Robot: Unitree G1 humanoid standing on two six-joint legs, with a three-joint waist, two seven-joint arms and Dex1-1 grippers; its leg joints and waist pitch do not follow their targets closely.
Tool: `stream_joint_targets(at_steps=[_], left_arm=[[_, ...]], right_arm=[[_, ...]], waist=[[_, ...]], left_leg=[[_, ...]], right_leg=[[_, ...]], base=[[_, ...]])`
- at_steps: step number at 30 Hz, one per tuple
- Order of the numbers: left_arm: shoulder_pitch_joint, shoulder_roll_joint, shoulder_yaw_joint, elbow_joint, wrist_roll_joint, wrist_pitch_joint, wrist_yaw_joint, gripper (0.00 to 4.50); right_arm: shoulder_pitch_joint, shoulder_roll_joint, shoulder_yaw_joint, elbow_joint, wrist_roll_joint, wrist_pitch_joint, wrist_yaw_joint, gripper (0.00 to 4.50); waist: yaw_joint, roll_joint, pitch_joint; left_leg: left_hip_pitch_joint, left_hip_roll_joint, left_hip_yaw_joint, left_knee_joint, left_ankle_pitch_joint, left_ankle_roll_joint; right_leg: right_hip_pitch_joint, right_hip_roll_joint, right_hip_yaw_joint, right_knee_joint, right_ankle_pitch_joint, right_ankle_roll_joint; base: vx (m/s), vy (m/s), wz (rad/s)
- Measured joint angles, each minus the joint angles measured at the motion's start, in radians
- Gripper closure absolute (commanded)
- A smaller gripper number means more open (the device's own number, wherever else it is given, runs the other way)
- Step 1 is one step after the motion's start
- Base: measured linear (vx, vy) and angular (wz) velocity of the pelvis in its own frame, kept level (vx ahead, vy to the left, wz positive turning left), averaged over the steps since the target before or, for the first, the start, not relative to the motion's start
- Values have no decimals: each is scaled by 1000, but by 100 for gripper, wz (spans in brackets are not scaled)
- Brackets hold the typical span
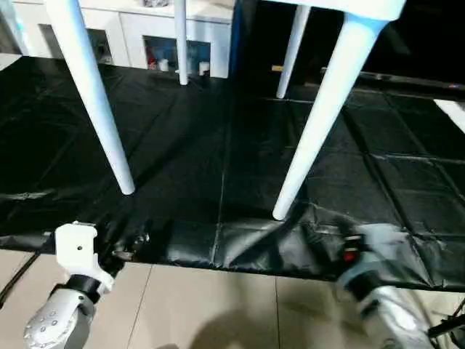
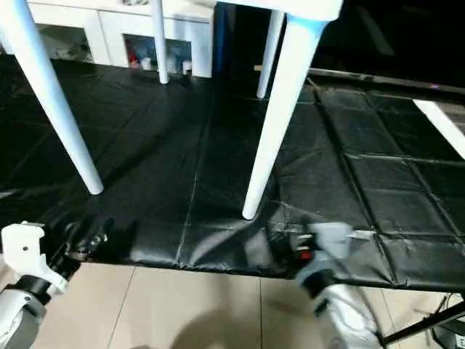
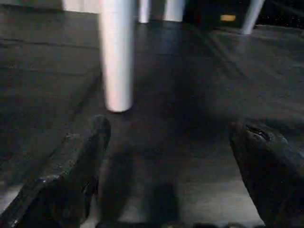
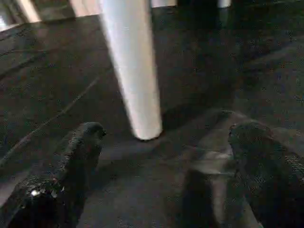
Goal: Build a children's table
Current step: Flip table
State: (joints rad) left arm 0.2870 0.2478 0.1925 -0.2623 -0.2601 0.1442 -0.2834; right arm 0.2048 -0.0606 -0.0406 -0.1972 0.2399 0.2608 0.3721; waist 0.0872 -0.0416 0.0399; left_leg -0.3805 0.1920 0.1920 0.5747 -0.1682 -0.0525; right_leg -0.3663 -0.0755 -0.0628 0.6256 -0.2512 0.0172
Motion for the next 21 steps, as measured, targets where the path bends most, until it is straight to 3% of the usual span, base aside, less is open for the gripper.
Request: stream_joint_targets(at_steps=[10, 16, 21], left_arm=[[93, -23, -2, -9, 29, -54, 18, 4], [93, -23, -2, -10, 29, -56, 24, 4], [93, -23, -2, -10, 30, -56, 25, 4]], right_arm=[[22, -20, 8, 4, -82, -45, -44, 0], [22, -20, 8, 4, -84, -45, -46, 0], [22, -20, 8, 4, -84, -45, -46, 0]], waist=[[1, -29, -3], [0, -31, -1], [0, -32, -1]], left_leg=[[0, 0, 0, 0, 0, 0], [12, 0, 0, 0, 0, 0], [12, -1, 0, 0, 0, 0]], right_leg=[[2, 1, 1, -4, 1, 2], [4, 1, 3, -4, 2, 2], [3, 1, 3, -4, 2, 2]], base=[[0, 0, 0], [0, 0, 0], [0, 0, 0]])
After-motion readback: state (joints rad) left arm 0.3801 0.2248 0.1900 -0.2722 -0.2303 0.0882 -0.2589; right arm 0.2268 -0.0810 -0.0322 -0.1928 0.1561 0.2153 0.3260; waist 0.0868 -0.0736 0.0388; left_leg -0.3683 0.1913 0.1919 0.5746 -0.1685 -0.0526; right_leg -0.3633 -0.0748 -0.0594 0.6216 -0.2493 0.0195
